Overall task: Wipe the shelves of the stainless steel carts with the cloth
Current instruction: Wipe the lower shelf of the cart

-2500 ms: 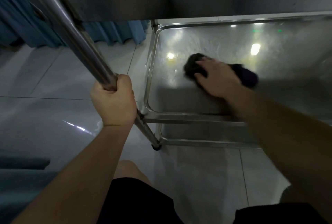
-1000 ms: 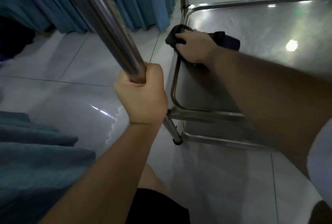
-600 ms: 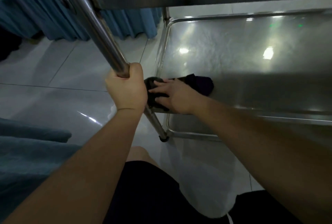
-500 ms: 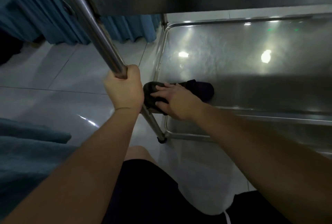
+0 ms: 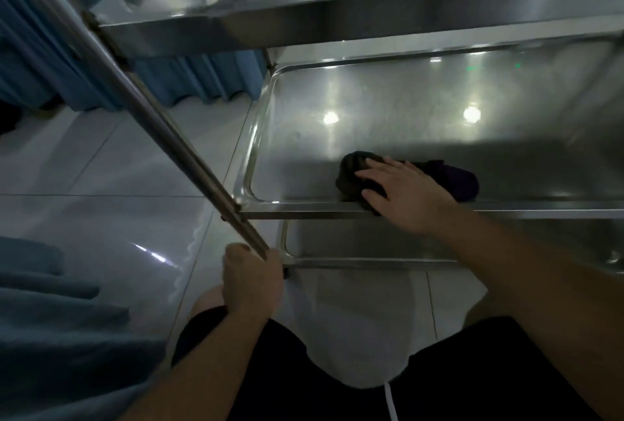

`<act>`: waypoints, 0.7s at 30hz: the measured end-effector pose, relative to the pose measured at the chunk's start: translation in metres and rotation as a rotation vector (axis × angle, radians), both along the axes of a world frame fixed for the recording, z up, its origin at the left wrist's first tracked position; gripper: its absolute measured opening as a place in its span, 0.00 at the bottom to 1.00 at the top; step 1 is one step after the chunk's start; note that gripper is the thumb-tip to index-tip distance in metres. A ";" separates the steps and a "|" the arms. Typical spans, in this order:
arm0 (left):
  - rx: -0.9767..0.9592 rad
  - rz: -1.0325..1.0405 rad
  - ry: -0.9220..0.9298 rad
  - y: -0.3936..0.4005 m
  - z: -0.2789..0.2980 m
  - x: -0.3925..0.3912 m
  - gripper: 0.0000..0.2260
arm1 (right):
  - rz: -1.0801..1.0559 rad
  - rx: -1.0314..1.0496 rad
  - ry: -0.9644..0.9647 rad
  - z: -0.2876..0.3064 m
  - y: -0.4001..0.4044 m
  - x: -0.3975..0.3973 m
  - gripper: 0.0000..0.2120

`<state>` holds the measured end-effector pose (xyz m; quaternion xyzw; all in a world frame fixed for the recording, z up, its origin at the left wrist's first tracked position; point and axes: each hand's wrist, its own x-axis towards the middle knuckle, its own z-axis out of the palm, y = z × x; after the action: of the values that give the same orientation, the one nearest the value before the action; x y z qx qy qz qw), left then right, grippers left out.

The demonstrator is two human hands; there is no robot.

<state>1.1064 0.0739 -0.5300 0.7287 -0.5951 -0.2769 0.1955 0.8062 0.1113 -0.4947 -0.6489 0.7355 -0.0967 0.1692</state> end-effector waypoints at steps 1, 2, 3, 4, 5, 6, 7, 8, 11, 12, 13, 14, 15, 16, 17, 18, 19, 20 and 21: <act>0.033 -0.104 0.008 0.013 -0.004 -0.013 0.10 | -0.025 0.005 0.006 0.000 0.009 -0.012 0.26; 0.015 -0.224 0.017 0.023 -0.004 -0.028 0.05 | -0.052 0.009 0.012 -0.001 0.019 -0.025 0.26; -0.046 -0.336 0.036 0.029 -0.001 -0.044 0.04 | -0.080 0.011 0.017 -0.001 0.030 -0.038 0.27; -0.136 -0.439 0.056 0.031 0.005 -0.061 0.04 | -0.110 0.013 0.018 -0.001 0.041 -0.051 0.27; -0.239 -0.539 0.060 0.031 0.013 -0.080 0.04 | -0.140 0.013 0.018 -0.001 0.052 -0.064 0.27; -0.333 -0.632 0.047 0.031 0.022 -0.100 0.03 | -0.171 0.012 0.024 -0.002 0.063 -0.079 0.27; -0.406 -0.705 0.030 0.029 0.031 -0.120 0.03 | -0.202 0.014 0.034 -0.002 0.074 -0.093 0.28; -0.453 -0.756 0.017 0.026 0.037 -0.138 0.04 | -0.236 0.019 0.046 -0.002 0.086 -0.108 0.28; -0.441 -0.806 -0.062 0.019 0.044 -0.180 0.07 | -0.351 0.028 0.071 -0.002 0.116 -0.150 0.28; -0.405 -0.800 -0.094 0.018 0.044 -0.190 0.09 | -0.389 0.027 0.074 -0.002 0.123 -0.161 0.27; -0.373 -0.791 -0.127 0.018 0.044 -0.198 0.11 | -0.423 0.027 0.076 -0.002 0.128 -0.170 0.27; -0.359 -0.788 -0.155 0.019 0.044 -0.206 0.12 | -0.454 0.029 0.077 -0.002 0.130 -0.174 0.27; -0.359 -0.789 -0.179 0.021 0.044 -0.214 0.14 | -0.487 0.030 0.076 -0.002 0.129 -0.175 0.27; -0.368 -0.790 -0.195 0.023 0.045 -0.222 0.15 | -0.524 0.033 0.076 -0.002 0.125 -0.171 0.27; -0.381 -0.793 -0.202 0.025 0.045 -0.230 0.16 | -0.557 0.033 0.076 -0.002 0.120 -0.163 0.27; -0.393 -0.801 -0.204 0.026 0.046 -0.237 0.17 | -0.566 0.023 0.073 -0.001 0.114 -0.153 0.27; -0.403 -0.811 -0.205 0.028 0.046 -0.245 0.17 | -0.532 0.005 0.066 -0.001 0.108 -0.141 0.27; -0.411 -0.820 -0.207 0.029 0.045 -0.252 0.17 | -0.455 -0.016 0.058 0.000 0.103 -0.129 0.27; -0.419 -0.823 -0.206 0.029 0.045 -0.259 0.17 | -0.362 -0.032 0.054 0.000 0.099 -0.118 0.27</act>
<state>0.8479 0.1030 -0.4851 0.4009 -0.8938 -0.1316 0.1521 0.6878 0.2101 -0.4947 -0.5109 0.8429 -0.1198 0.1188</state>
